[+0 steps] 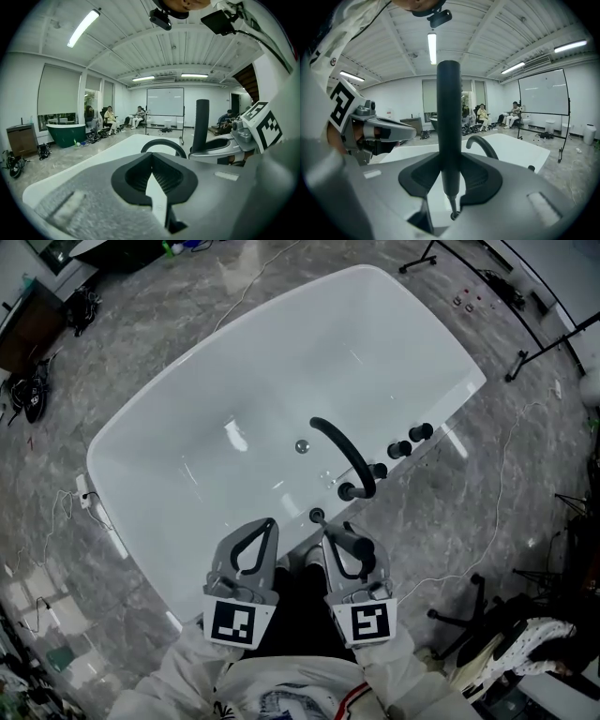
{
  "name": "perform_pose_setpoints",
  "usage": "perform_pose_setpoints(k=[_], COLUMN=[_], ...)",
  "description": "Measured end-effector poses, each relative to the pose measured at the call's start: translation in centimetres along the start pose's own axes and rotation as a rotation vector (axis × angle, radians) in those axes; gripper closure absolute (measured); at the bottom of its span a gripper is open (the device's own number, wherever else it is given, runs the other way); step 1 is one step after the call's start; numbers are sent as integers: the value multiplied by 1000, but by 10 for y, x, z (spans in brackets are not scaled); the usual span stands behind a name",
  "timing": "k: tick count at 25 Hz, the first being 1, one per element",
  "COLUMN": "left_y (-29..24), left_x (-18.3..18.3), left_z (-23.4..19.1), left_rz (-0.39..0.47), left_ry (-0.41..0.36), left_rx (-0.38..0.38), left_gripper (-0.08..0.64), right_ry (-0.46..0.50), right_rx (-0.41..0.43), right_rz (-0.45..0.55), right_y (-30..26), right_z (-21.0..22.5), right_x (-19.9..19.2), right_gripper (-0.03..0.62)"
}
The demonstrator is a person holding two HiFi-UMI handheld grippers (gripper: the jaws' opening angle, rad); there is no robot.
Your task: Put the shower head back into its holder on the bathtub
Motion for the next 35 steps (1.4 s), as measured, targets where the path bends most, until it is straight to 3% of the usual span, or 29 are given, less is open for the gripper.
perform_pose_setpoints(k=[14,26,35], left_y=[-26,-44,-43], left_x=[-55,-79,-99], left_z=[2,12,13], left_rz=[-51,-52,-82], left_ry=[-16,-84,-72], left_rx=[-26,-70,-87], left_gripper=[568,568,568], right_ry=[-11,-33,-49], right_rx=[-41,-93,-119], right_rz=[-35,-52,-74], right_y=[-29,-50,-67], right_z=[4,14,16], right_x=[-62,-102,-137], right_gripper=[454,454,454])
Point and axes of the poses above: the fingertips, and each gripper's own axes: y backward along the fingers, z to its right, x out of its top, the point moved 8 cm from there along y, backward along the fingers, and after that the axes turned 12 degrees about x, right-handed, at the moved point
